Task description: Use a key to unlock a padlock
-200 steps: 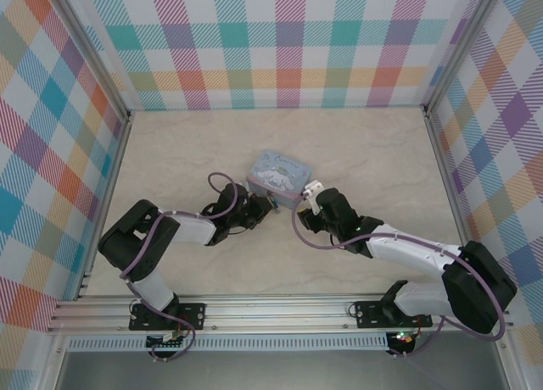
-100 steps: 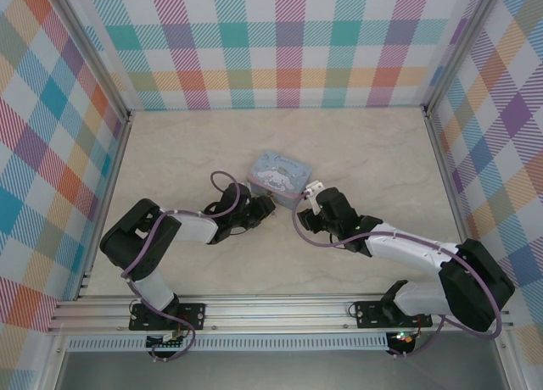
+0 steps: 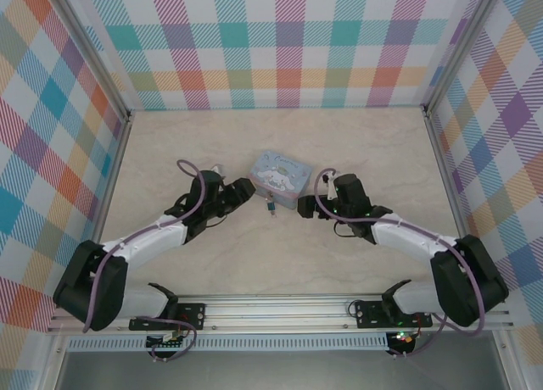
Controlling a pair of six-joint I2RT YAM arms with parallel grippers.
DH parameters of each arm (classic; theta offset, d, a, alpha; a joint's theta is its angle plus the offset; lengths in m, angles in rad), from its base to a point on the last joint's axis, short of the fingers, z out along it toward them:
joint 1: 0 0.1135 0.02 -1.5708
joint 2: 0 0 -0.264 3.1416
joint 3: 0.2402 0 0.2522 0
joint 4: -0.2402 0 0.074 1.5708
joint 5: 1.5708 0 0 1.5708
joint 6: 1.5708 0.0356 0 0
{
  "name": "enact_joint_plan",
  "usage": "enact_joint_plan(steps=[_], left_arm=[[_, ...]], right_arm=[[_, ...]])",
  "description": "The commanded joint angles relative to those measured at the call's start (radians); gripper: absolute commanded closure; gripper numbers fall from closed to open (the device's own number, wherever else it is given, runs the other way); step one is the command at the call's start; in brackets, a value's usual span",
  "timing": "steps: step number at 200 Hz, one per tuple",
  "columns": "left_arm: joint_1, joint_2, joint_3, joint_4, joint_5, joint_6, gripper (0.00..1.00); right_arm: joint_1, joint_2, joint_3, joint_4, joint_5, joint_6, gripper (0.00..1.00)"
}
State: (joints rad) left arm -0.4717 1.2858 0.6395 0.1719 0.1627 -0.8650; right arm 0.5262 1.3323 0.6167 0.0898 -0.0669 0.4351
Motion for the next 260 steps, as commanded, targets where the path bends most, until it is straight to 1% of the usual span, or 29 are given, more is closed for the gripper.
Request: enact_joint_plan(steps=[1,14,42,63,97,111,126,170,210,260], left_arm=[[0.042,-0.065,-0.017,-0.109,-0.017,0.061,0.34],[0.056,-0.101,-0.029,-0.133,-0.023,0.072,0.33],[0.074,-0.165,-0.055,-0.172,-0.036,0.092,0.32],[0.082,-0.204,-0.073,-0.192,-0.048,0.104,0.31],[0.094,-0.254,-0.081,-0.23,-0.063,0.131,0.29],[0.1,-0.273,-0.083,-0.243,-0.065,0.138,0.29],[0.106,-0.287,-0.083,-0.258,-0.065,0.144,0.28],[0.122,-0.328,-0.09,-0.285,-0.05,0.147,0.28],[0.126,-0.362,-0.106,-0.291,-0.035,0.136,0.28],[0.128,-0.349,-0.088,-0.293,-0.004,0.133,0.27]], right_arm=[[-0.031,0.077,0.064,0.076,-0.146,0.149,0.0],[-0.044,0.134,0.103,0.09,-0.174,0.167,0.0],[-0.053,0.224,0.183,0.101,-0.156,0.163,0.0],[-0.061,0.283,0.23,0.134,-0.171,0.158,0.0],[-0.075,0.349,0.298,0.132,-0.188,0.137,0.0],[-0.089,0.368,0.302,0.17,-0.212,0.141,0.0],[-0.101,0.389,0.315,0.199,-0.246,0.141,0.0],[-0.105,0.477,0.409,0.214,-0.336,0.106,0.01],[-0.107,0.571,0.507,0.218,-0.374,0.108,0.0],[-0.105,0.654,0.603,0.231,-0.4,0.105,0.0]])
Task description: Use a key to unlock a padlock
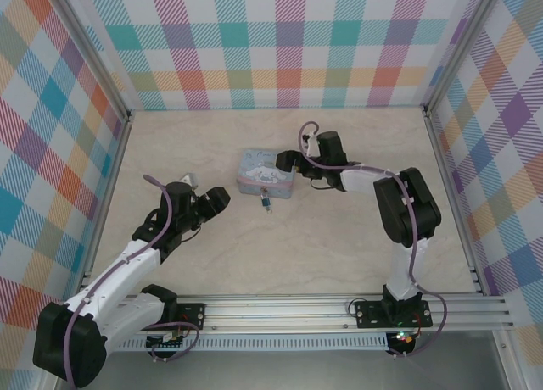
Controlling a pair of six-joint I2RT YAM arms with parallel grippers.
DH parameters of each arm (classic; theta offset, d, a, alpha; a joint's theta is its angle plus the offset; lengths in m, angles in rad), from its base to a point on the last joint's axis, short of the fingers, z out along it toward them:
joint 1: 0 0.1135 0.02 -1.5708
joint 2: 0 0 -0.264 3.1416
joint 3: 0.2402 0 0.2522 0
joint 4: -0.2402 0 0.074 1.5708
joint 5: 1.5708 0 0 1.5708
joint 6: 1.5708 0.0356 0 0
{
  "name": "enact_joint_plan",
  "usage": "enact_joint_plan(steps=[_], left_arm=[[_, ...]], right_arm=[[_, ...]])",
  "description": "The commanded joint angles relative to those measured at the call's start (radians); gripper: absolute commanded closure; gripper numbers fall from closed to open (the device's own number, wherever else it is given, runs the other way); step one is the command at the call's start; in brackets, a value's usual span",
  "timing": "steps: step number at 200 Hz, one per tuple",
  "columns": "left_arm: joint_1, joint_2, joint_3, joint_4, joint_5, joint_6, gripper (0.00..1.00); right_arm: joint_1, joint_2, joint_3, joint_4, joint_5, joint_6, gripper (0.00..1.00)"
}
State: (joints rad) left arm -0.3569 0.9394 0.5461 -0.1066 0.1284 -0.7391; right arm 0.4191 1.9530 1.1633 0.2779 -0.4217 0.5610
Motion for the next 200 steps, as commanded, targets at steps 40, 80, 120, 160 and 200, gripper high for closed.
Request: enact_joint_plan(steps=[40,80,120,160,200], left_arm=[[0.024,0.025,0.035,-0.003,0.072,-0.003,0.25],[0.037,0.045,0.041,0.034,0.11,-0.052,0.25],[0.068,0.087,0.08,0.036,0.163,-0.056,0.23],[0.141,0.227,0.168,0.08,0.295,-0.05,0.22],[0.165,0.41,0.301,0.119,0.365,-0.008,0.22]], right_arm=[[0.001,0.121,0.163,0.053,-0.121,-0.008,0.0],[0.002,0.212,0.274,0.061,-0.176,0.016,0.01],[-0.007,0.167,0.281,-0.007,-0.017,-0.044,0.0],[-0.055,-0.048,0.104,-0.021,0.074,-0.057,0.0],[-0.051,-0.259,-0.192,0.081,-0.016,0.094,0.14]])
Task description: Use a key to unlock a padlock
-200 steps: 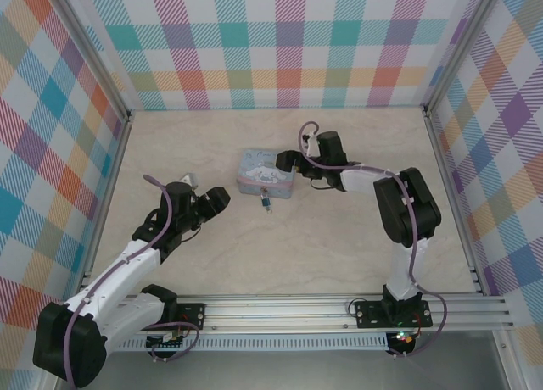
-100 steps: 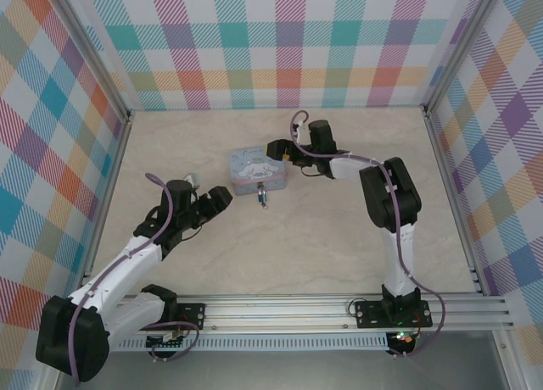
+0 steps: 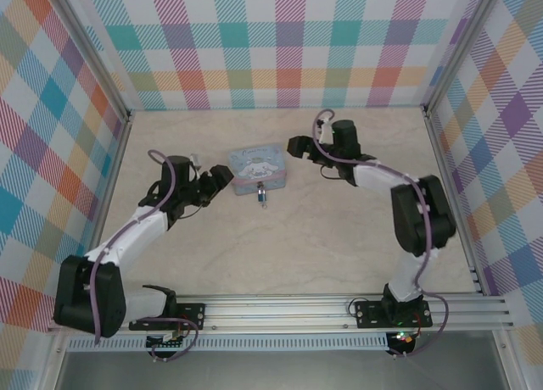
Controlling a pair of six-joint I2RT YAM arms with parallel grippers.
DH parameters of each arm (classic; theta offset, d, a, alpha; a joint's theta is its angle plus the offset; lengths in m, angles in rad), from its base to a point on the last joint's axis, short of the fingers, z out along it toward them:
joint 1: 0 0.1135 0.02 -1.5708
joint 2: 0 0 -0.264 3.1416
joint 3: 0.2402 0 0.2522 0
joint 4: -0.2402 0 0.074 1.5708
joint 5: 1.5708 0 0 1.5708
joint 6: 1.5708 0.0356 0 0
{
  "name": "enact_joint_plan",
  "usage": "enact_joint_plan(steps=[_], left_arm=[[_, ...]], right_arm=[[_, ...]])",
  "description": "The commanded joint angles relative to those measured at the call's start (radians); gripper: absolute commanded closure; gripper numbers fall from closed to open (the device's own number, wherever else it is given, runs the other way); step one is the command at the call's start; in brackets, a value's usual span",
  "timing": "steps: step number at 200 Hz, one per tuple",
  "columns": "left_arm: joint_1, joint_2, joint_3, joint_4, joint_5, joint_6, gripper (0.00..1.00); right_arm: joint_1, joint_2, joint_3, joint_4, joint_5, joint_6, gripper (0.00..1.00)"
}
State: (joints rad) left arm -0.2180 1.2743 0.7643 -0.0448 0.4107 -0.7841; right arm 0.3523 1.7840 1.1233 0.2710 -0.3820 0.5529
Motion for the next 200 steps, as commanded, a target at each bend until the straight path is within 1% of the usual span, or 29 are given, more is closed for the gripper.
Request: enact_joint_plan(steps=[1,19,37,52,59,62,79,92,121,153,176,200], left_arm=[[0.026,0.08,0.089,0.059,0.085,0.039,0.22],[0.027,0.16,0.162,0.068,0.101,0.063,0.22],[0.028,0.237,0.242,0.048,0.119,0.096,0.22],[0.028,0.291,0.293,0.05,0.135,0.105,0.22],[0.028,0.313,0.316,0.055,0.143,0.108,0.22],[0.028,0.325,0.323,0.054,0.147,0.11,0.22],[0.028,0.378,0.374,0.047,0.163,0.125,0.23],[0.028,0.409,0.403,0.046,0.168,0.136,0.24],[0.028,0.472,0.447,0.067,0.177,0.134,0.27],[0.026,0.54,0.497,0.063,0.219,0.134,0.3],[0.026,0.57,0.517,0.054,0.221,0.138,0.31],[0.025,0.597,0.525,0.062,0.228,0.136,0.32]], right_arm=[[0.017,-0.093,-0.161,0.098,-0.057,0.108,0.14],[0.051,-0.142,-0.313,0.228,-0.05,0.216,0.18],[0.097,-0.148,-0.393,0.301,-0.02,0.278,0.23],[0.144,-0.122,-0.416,0.346,0.002,0.306,0.27],[0.162,-0.101,-0.419,0.352,0.01,0.318,0.3],[0.17,-0.092,-0.419,0.388,0.012,0.325,0.32],[0.213,-0.034,-0.411,0.452,0.037,0.362,0.4],[0.237,0.006,-0.401,0.479,0.073,0.386,0.45],[0.266,0.071,-0.343,0.438,0.123,0.398,0.54],[0.28,0.116,-0.296,0.416,0.145,0.4,0.58],[0.289,0.134,-0.264,0.37,0.166,0.389,0.6],[0.292,0.161,-0.243,0.371,0.168,0.39,0.62]])
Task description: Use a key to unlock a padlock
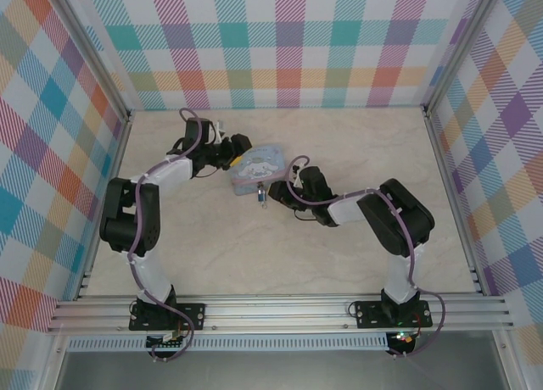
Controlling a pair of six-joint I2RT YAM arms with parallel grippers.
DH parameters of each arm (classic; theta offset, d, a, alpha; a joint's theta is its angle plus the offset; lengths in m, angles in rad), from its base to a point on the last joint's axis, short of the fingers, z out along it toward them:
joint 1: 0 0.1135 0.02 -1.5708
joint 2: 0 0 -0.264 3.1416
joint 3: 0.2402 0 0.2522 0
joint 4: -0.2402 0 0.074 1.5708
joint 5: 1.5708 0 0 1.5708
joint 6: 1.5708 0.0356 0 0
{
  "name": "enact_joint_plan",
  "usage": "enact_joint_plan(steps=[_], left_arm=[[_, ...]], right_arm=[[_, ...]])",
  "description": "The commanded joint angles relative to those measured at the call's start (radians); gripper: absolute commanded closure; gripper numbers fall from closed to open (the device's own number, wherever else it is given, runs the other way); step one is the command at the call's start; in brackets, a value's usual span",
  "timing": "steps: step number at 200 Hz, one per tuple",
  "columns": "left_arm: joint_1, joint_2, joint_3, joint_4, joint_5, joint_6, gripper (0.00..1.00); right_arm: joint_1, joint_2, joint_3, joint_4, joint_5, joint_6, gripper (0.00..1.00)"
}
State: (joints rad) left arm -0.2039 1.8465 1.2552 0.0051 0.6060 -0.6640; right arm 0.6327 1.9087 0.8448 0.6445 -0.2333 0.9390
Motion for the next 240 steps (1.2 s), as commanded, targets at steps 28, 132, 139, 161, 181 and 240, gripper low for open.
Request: enact_joint_plan(steps=[28,132,139,161,181,240], left_arm=[[0.009,0.048,0.04,0.016,0.038,0.014,0.32],[-0.003,0.082,0.031,0.028,0.043,0.007,0.33],[-0.003,0.079,0.032,0.027,0.041,0.008,0.33],[-0.004,0.077,0.031,0.028,0.04,0.007,0.33],[-0.004,0.077,0.031,0.028,0.041,0.007,0.33],[-0.005,0.075,0.025,0.031,0.037,0.004,0.33]], right_arm=[[0.019,0.068,0.062,-0.004,0.008,0.007,0.63],[0.041,0.149,0.105,-0.006,0.003,0.019,0.7],[0.041,0.153,0.106,-0.006,0.002,0.021,0.71],[0.041,0.164,0.109,-0.007,-0.003,0.025,0.72],[0.042,0.177,0.112,0.002,-0.011,0.034,0.72],[0.047,0.194,0.11,0.046,-0.026,0.055,0.81]])
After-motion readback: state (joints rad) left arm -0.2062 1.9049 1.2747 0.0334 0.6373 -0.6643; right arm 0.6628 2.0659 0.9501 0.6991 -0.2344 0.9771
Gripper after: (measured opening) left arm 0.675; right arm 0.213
